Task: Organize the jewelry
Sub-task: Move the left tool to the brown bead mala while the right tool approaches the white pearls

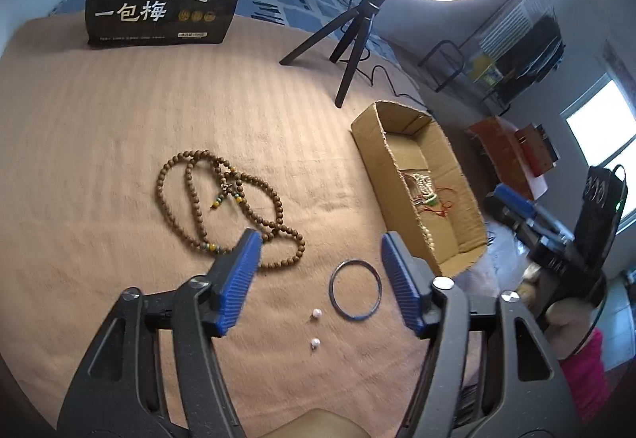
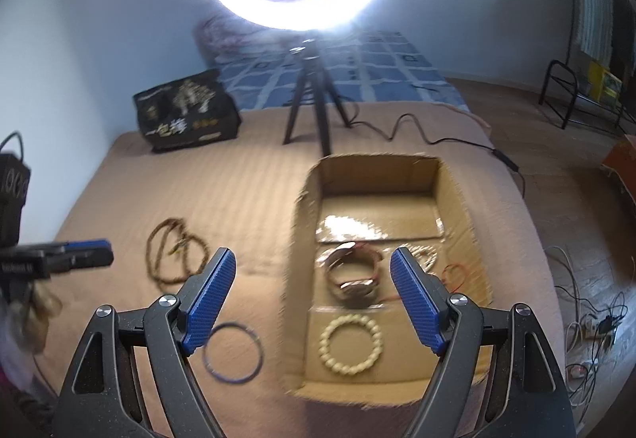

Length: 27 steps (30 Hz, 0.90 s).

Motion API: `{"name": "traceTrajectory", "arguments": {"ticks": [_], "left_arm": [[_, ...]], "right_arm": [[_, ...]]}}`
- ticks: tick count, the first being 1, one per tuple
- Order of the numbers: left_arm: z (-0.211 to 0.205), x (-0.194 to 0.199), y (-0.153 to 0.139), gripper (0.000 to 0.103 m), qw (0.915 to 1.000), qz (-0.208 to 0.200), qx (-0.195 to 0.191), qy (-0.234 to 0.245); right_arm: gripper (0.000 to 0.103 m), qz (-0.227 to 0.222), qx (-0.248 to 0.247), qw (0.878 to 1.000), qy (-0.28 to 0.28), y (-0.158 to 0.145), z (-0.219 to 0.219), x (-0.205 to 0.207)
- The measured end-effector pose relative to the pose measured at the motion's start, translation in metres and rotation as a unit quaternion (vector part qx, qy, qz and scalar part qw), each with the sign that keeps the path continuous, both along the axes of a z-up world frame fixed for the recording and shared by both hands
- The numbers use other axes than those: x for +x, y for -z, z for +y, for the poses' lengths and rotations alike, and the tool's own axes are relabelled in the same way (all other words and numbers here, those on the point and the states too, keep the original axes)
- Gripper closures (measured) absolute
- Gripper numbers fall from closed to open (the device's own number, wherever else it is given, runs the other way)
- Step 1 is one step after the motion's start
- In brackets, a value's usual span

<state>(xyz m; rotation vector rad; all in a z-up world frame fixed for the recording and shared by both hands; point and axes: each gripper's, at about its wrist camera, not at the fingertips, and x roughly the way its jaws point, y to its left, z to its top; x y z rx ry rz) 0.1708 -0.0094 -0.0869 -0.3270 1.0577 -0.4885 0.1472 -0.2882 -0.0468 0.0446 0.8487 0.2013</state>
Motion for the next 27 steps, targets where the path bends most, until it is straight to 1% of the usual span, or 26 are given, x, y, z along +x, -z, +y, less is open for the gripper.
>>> {"name": "traceTrajectory", "arguments": {"ticks": [1, 4, 6, 8, 14, 19, 22, 25, 27], "left_arm": [[0.003, -0.001, 0.000, 0.034, 1.0000, 0.000, -0.003, 0.000], [0.011, -0.004, 0.002, 0.033, 0.9999, 0.007, -0.010, -0.004], [0.017, -0.005, 0.004, 0.033, 0.9998, 0.013, -0.009, -0.007], [0.021, -0.006, 0.006, 0.029, 0.9998, 0.015, -0.007, -0.012], [0.038, -0.004, 0.015, 0.029, 0.9993, 0.018, 0.001, -0.034], [0.051, 0.000, 0.020, 0.029, 0.9980, 0.011, 0.023, -0.057], [0.057, 0.004, 0.025, 0.029, 0.9971, 0.008, 0.039, -0.065], [0.059, 0.006, 0.028, 0.029, 0.9949, -0.006, 0.068, -0.074], [0.059, 0.009, 0.032, 0.029, 0.9946, -0.004, 0.074, -0.073]], "right_arm": [[0.023, 0.001, 0.000, 1.000, -0.005, 0.000, 0.004, -0.003], [0.023, 0.007, 0.002, 1.000, -0.024, 0.003, 0.019, -0.012], [0.023, 0.012, 0.006, 0.999, -0.035, 0.004, 0.027, -0.017], [0.023, 0.016, 0.007, 0.999, -0.046, 0.006, 0.037, -0.022], [0.023, 0.027, -0.008, 0.995, -0.094, 0.014, 0.069, -0.035], [0.023, 0.062, -0.017, 0.989, -0.135, 0.031, 0.090, -0.041], [0.023, 0.085, -0.020, 0.985, -0.147, 0.045, 0.101, -0.044], [0.023, 0.105, -0.014, 0.982, -0.157, 0.057, 0.108, -0.046], [0.023, 0.117, -0.009, 0.980, -0.164, 0.064, 0.112, -0.048]]}}
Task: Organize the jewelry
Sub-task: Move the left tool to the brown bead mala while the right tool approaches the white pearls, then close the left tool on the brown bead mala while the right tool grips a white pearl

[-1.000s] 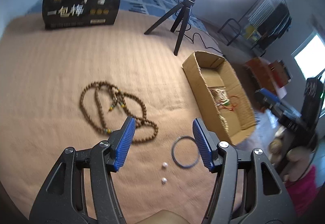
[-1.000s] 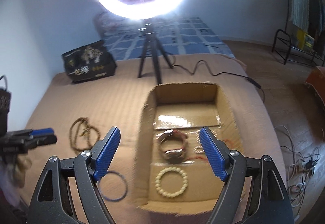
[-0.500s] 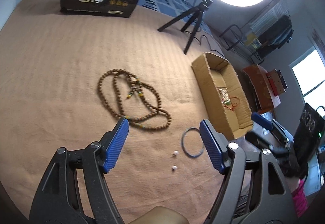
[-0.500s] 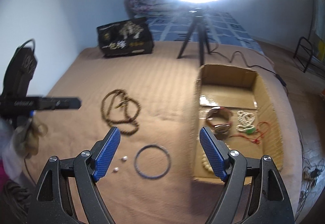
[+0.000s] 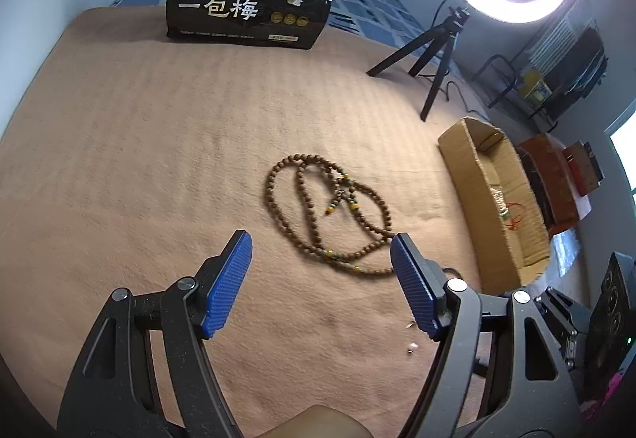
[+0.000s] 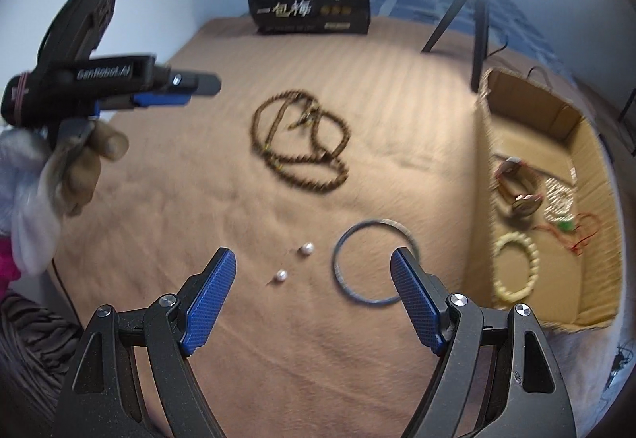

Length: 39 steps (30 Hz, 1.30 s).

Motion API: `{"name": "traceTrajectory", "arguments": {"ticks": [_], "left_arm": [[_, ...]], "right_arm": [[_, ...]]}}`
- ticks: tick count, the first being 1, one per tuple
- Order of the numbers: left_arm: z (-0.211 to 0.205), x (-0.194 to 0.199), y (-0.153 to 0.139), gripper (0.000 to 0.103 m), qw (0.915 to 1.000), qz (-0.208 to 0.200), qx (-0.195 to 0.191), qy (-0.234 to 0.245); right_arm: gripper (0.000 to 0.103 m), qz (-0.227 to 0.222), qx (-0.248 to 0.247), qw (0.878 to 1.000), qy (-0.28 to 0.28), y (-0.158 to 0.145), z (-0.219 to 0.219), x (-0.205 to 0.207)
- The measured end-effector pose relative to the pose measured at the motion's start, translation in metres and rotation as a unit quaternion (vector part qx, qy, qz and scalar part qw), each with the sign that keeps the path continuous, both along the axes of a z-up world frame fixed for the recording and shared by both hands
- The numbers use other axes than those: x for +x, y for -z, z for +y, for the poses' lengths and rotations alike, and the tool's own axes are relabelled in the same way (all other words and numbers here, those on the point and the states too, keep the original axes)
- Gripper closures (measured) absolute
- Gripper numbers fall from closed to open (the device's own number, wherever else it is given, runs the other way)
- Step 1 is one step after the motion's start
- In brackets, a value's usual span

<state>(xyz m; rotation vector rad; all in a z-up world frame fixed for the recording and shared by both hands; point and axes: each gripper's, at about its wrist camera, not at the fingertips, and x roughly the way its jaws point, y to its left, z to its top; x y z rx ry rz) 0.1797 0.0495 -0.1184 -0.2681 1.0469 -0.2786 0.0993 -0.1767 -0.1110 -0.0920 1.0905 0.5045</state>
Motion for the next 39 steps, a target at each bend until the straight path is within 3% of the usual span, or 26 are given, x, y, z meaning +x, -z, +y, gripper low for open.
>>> {"name": "traceTrajectory", "arguments": {"ticks": [4, 7, 17, 25, 34, 39], "left_arm": [[-0.001, 0.005, 0.005, 0.029, 0.9999, -0.002, 0.014, 0.004], [-0.004, 0.009, 0.009, 0.029, 0.9998, 0.003, 0.016, 0.007], [-0.026, 0.026, 0.026, 0.029, 0.9991, 0.025, 0.025, 0.025], [-0.032, 0.042, 0.045, 0.029, 0.9985, 0.047, 0.026, 0.014], [-0.026, 0.057, 0.055, 0.029, 0.9981, 0.060, 0.010, -0.005], [-0.030, 0.065, 0.061, 0.029, 0.9975, 0.064, 0.027, -0.007]], "right_arm": [[0.025, 0.011, -0.001, 1.000, -0.016, 0.010, 0.009, -0.003], [0.040, 0.025, 0.000, 0.999, -0.027, 0.017, 0.017, -0.004], [0.062, 0.047, 0.005, 0.999, -0.024, 0.029, 0.021, 0.007], [0.071, 0.049, -0.004, 0.999, -0.023, 0.035, 0.023, 0.013], [0.071, 0.053, -0.014, 0.998, -0.020, 0.043, 0.026, 0.024], [0.071, 0.051, -0.019, 0.998, -0.024, 0.045, 0.028, 0.025]]}}
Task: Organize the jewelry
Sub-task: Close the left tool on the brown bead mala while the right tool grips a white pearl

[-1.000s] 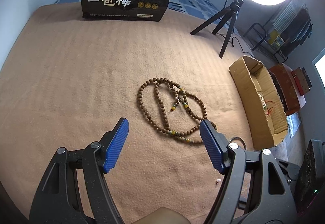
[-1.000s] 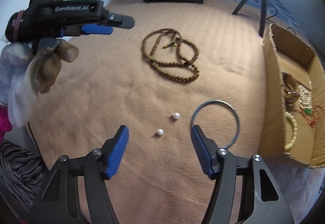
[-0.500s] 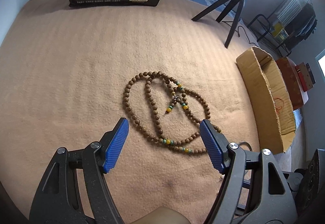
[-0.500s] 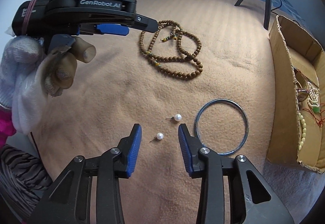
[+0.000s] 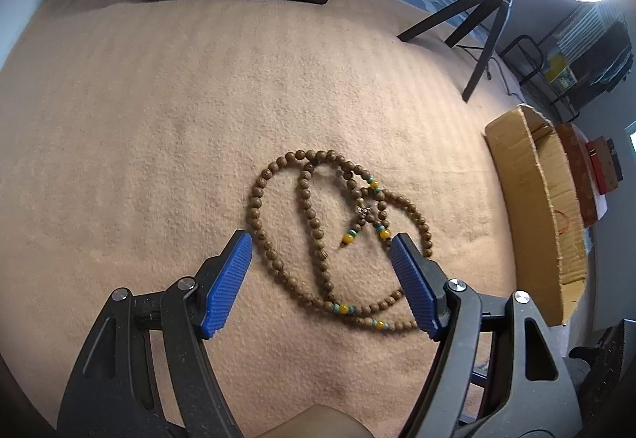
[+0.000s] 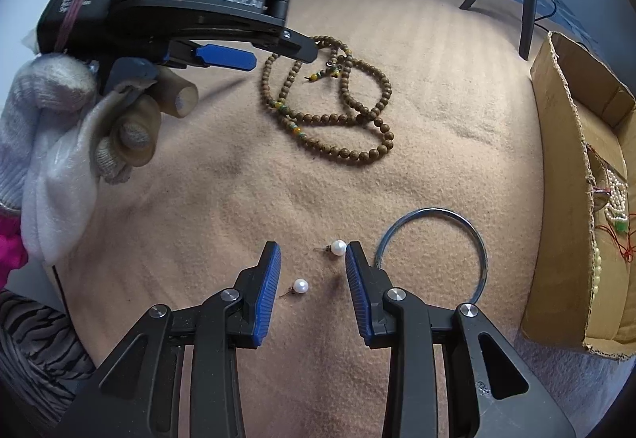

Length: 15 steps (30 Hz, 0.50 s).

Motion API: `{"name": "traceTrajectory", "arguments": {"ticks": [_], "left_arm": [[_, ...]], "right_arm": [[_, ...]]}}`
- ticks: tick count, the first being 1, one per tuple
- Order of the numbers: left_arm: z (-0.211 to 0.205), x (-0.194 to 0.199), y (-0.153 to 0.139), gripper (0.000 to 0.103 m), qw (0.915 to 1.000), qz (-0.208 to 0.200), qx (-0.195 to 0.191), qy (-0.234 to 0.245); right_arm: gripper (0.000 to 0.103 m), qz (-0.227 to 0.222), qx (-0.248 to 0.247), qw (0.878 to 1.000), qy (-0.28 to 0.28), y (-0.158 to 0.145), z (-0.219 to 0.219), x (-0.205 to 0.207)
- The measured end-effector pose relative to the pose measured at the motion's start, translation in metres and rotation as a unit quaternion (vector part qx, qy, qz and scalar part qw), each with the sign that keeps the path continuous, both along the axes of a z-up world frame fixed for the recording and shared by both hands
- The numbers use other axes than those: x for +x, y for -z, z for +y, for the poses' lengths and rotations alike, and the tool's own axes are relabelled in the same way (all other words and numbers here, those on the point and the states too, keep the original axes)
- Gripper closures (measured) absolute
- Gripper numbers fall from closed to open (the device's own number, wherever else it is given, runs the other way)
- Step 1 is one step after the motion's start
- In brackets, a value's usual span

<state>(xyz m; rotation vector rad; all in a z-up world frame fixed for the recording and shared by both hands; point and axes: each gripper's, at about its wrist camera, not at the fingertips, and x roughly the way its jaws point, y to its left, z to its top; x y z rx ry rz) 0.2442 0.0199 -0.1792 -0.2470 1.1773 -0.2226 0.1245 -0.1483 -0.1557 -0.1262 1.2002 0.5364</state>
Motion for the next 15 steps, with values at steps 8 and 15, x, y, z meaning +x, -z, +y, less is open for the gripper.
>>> {"name": "traceTrajectory", "arguments": {"ticks": [8, 15], "left_arm": [[-0.002, 0.007, 0.013, 0.029, 0.9993, 0.015, 0.032, -0.008], [-0.011, 0.008, 0.020, 0.029, 0.9982, 0.012, 0.058, -0.001]], "right_arm": [[0.071, 0.003, 0.000, 1.000, -0.003, 0.004, 0.004, 0.004], [0.073, 0.003, -0.003, 1.000, -0.005, 0.006, 0.007, 0.008]]}}
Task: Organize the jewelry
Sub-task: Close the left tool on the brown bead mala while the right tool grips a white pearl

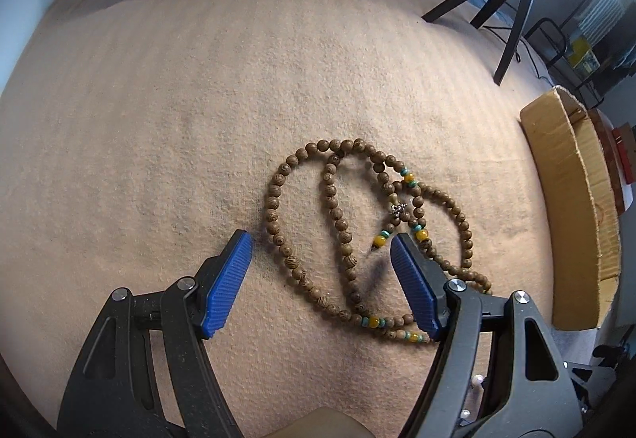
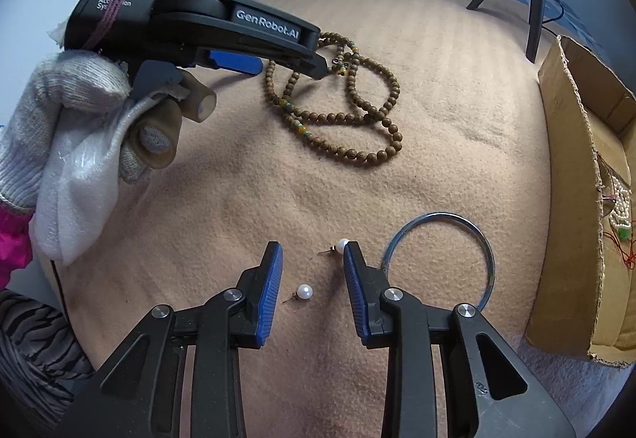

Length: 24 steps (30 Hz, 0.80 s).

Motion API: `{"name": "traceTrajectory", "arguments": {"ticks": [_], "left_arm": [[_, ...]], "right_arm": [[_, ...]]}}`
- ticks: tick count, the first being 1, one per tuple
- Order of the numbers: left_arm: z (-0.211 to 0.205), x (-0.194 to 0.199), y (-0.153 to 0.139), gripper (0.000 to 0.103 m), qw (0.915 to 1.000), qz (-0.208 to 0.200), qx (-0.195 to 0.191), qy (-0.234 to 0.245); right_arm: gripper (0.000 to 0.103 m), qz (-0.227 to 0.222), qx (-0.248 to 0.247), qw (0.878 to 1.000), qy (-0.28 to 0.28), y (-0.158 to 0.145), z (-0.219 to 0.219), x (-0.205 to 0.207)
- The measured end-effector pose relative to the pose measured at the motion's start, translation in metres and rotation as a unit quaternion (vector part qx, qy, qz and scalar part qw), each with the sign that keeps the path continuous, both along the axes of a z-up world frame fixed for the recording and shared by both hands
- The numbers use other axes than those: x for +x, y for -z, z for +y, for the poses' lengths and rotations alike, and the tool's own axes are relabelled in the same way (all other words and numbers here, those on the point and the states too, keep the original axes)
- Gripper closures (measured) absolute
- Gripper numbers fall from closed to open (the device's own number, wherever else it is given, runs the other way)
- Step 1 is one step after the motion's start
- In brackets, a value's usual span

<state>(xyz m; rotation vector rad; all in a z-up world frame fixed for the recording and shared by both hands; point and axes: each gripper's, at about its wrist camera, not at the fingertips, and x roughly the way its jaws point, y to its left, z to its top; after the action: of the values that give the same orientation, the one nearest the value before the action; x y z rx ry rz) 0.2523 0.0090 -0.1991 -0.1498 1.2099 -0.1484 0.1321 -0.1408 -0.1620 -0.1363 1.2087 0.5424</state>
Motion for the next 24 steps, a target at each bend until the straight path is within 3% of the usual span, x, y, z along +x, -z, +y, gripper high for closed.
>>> {"name": "traceTrajectory", "arguments": {"ticks": [6, 19, 21, 23, 24], "left_arm": [[-0.007, -0.003, 0.002, 0.030, 0.9998, -0.010, 0.017, 0.004], [-0.003, 0.001, 0.002, 0.062, 0.9990, -0.026, 0.036, 0.006], [-0.006, 0.002, 0.002, 0.070, 0.9983, -0.031, 0.046, 0.016], [-0.007, 0.003, 0.001, 0.085, 0.9984, -0.032, 0.042, 0.018], [-0.006, 0.004, 0.001, 0.089, 0.9987, -0.030, 0.036, 0.019]], "right_arm": [[0.074, 0.002, -0.006, 1.000, 0.003, 0.004, -0.002, 0.001], [0.082, 0.004, -0.019, 1.000, 0.013, 0.011, -0.001, 0.009], [0.084, 0.003, -0.025, 1.000, 0.013, 0.012, 0.000, 0.010], [0.095, 0.000, -0.029, 1.000, 0.012, 0.012, 0.000, 0.011], [0.095, 0.001, -0.025, 1.000, 0.014, 0.012, 0.000, 0.013]]}}
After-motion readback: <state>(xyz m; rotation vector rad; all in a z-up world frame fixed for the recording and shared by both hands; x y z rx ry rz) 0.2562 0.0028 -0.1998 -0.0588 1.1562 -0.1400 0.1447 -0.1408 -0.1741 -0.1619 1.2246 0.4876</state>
